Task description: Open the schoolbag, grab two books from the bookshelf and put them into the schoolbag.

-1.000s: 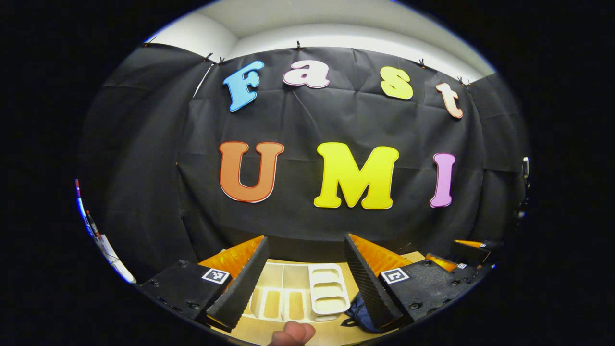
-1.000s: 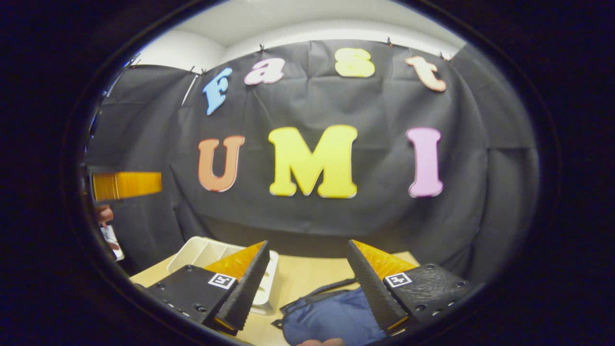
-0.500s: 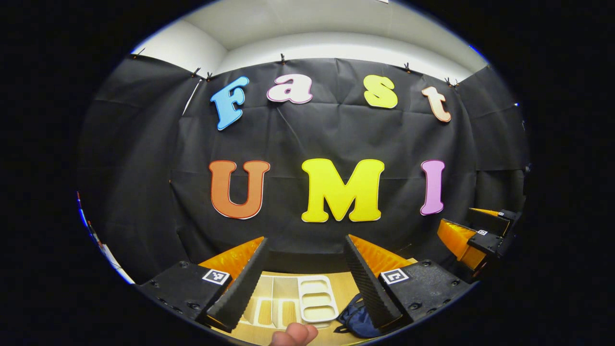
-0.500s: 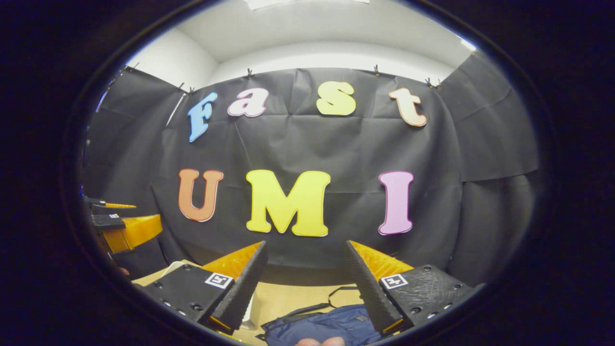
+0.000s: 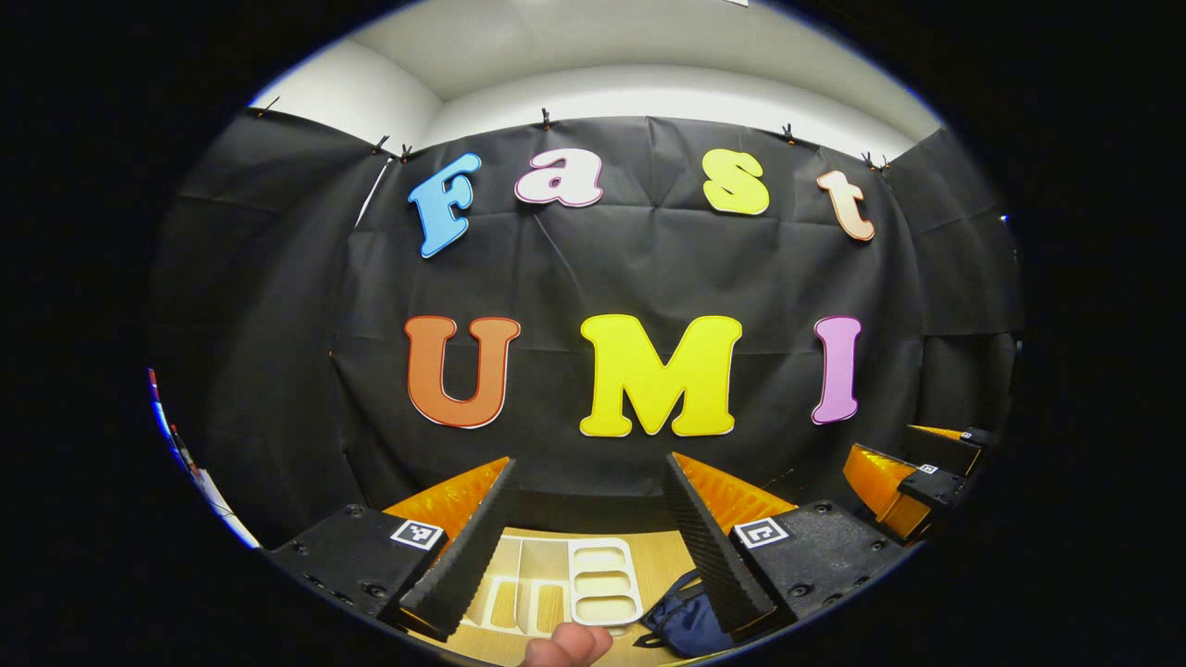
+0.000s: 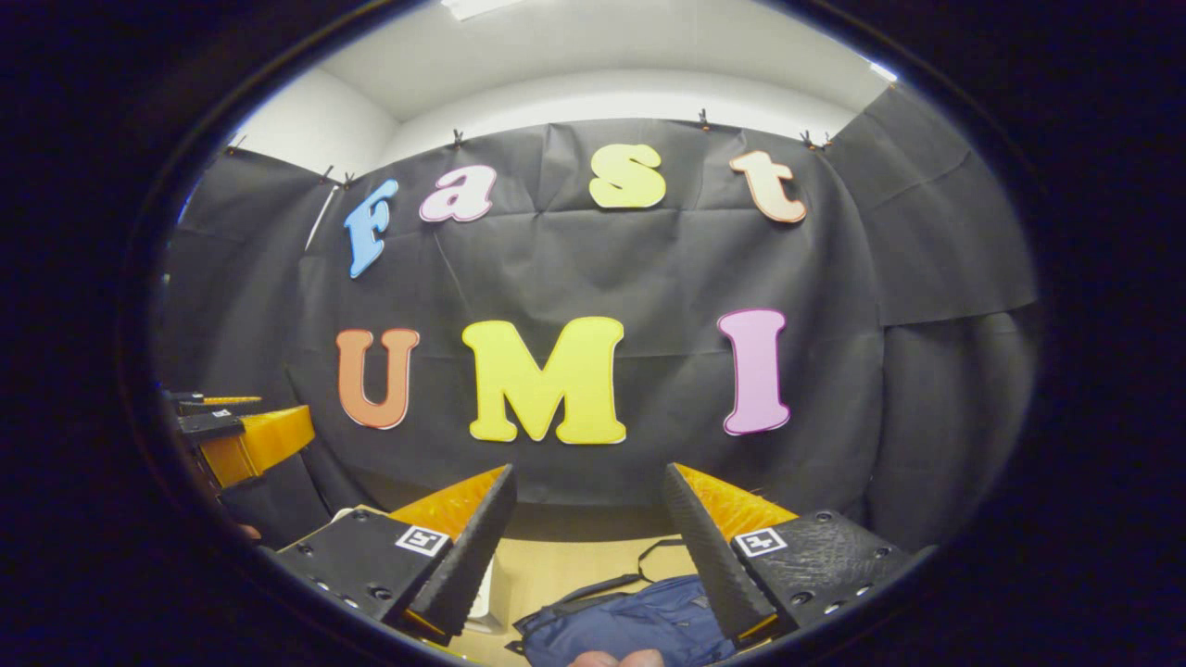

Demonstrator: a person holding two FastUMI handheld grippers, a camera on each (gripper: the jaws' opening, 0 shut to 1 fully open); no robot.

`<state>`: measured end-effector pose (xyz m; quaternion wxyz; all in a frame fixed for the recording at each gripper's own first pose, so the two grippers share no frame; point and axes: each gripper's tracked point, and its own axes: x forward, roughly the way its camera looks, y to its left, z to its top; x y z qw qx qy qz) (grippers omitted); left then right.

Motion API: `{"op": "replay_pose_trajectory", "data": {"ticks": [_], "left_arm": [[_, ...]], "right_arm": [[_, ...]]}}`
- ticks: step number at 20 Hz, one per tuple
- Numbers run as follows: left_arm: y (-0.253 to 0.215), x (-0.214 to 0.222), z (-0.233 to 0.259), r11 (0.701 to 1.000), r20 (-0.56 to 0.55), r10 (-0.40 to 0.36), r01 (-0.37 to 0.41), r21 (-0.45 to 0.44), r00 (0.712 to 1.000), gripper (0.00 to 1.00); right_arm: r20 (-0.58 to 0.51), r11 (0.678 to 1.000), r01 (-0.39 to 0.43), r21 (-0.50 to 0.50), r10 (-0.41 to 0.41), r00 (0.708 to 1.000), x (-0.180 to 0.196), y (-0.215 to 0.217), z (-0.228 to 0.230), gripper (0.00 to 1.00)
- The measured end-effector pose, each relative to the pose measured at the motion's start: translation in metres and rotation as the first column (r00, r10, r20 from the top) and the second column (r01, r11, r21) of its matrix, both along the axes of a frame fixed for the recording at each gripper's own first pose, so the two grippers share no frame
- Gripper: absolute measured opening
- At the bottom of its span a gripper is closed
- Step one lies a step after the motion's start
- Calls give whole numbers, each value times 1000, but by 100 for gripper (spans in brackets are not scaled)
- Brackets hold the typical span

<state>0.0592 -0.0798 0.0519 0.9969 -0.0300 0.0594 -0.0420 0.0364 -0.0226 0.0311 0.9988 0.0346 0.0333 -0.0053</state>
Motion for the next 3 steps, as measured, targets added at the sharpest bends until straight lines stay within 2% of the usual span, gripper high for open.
{"op": "replay_pose_trajectory", "data": {"ticks": [1,3], "left_arm": [[-1,0,2,1000,1,-1,1,-4,1000,98],[-2,2,1,1000,0,-4,4,2,1000,98]], "right_arm": [[8,1000,-2,-3,2,1000,0,2,3,96],[24,1000,-4,-14,4,1000,1,5,7,95]]}}
